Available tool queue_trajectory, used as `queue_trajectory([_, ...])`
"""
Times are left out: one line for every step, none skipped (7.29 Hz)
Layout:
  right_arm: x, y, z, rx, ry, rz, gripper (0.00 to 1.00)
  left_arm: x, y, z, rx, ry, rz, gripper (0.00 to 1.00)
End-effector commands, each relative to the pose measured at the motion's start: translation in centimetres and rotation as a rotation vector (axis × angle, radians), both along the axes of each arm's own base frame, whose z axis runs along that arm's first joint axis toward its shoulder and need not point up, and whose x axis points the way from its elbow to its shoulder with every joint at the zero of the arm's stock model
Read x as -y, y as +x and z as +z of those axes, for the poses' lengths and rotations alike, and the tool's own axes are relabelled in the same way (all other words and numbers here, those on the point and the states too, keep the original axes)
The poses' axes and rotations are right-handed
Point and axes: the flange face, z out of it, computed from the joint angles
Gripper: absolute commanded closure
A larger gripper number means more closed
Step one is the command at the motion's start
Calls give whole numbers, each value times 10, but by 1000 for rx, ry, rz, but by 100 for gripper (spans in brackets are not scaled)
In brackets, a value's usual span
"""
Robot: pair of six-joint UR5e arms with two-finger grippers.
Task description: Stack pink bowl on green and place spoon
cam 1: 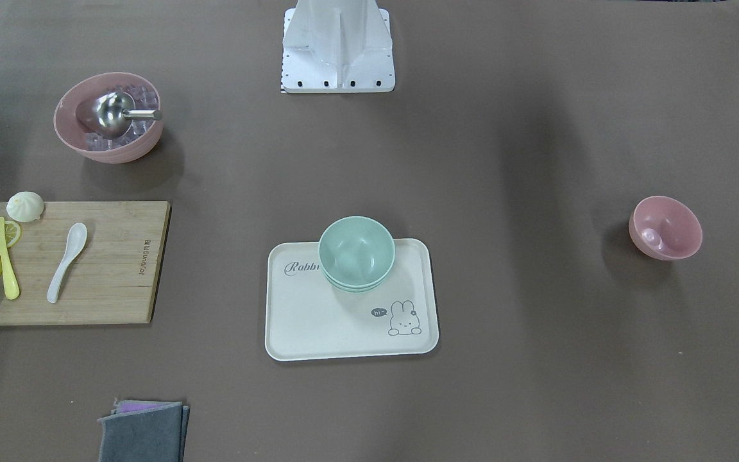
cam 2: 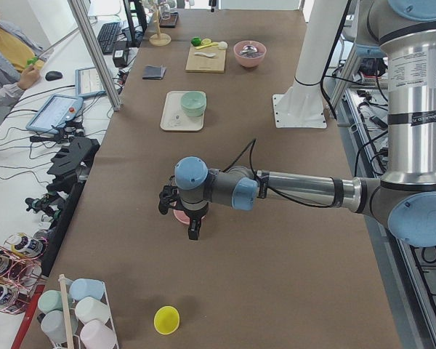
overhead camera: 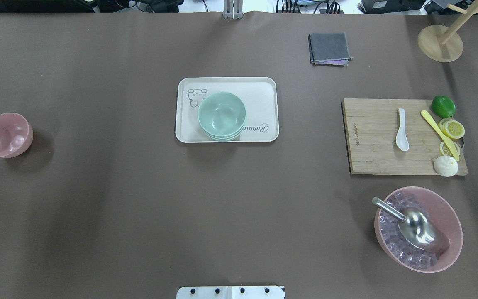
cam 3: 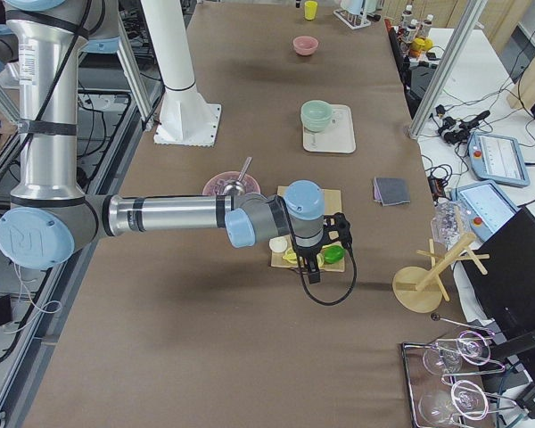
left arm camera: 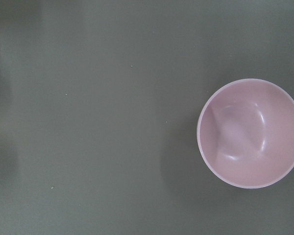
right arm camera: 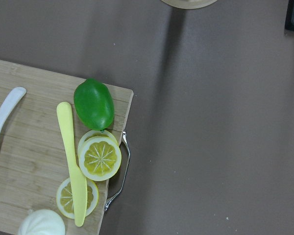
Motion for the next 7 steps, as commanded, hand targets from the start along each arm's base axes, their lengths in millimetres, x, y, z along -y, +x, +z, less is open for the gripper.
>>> queue_trajectory([4, -17, -3, 7, -23, -2, 0, 9, 2, 6, -1, 6, 2, 2])
queue_trajectory([4, -31, -2, 8, -44, -14, 0, 21, 7, 12, 0, -6, 7, 3])
queue_trajectory([9, -51, -10, 15, -62, -23, 0, 31, 37, 8, -3, -21, 40, 3])
queue_trajectory([15, -77, -18, 18, -72, -44, 0, 41, 58, 3, 41, -34, 36, 5])
queue_trajectory([25, -103, -26, -4, -63, -67, 0, 48, 71, 7, 80, -36, 43, 7])
queue_trajectory([26, -115, -21, -17, -66, -85, 0, 59, 93, 7, 76, -28, 65, 11])
queue_trajectory([35, -121, -25, -14, -61, -89, 0, 69, 118, 23, 61, -13, 66, 11])
